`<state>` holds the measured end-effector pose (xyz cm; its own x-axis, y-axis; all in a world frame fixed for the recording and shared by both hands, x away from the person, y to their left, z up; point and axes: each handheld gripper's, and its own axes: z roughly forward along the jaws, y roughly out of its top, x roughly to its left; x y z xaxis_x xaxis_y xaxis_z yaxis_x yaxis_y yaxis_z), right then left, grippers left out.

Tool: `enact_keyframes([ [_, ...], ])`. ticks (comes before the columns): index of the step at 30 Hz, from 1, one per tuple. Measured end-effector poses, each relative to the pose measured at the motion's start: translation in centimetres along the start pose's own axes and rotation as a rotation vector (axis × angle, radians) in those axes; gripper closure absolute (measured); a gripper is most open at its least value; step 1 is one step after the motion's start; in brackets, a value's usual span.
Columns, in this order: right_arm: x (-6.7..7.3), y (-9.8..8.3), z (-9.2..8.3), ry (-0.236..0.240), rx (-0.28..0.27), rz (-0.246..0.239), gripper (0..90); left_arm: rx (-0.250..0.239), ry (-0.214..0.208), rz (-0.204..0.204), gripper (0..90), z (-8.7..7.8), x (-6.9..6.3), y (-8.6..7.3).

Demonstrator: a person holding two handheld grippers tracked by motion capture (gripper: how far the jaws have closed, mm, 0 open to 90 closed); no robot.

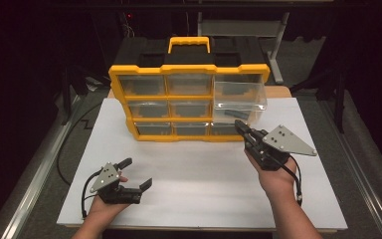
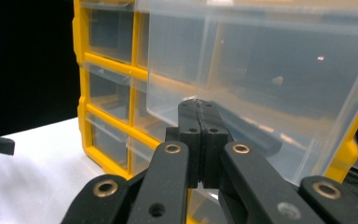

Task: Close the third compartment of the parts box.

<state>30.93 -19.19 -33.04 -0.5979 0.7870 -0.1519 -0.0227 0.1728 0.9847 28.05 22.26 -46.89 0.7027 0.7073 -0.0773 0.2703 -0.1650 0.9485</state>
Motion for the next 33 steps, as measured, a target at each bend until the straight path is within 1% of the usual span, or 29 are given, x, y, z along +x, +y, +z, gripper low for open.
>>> enact_keyframes([
  [13, -0.2, 1.9, 0.0, -0.01, -0.028, -0.029, 90.0, -0.009, -0.003, 0.004, 0.3, -0.1, 0.0, 0.1],
  [20, -0.5, 2.9, 0.2, -0.02, -0.033, -0.041, 90.0, -0.014, -0.003, 0.007, 0.3, -0.1, 0.0, 0.1],
  [33, -0.8, 3.2, 0.8, -0.033, -0.029, -0.045, 90.0, -0.015, -0.003, 0.009, 0.3, -0.2, 0.0, 0.1],
])
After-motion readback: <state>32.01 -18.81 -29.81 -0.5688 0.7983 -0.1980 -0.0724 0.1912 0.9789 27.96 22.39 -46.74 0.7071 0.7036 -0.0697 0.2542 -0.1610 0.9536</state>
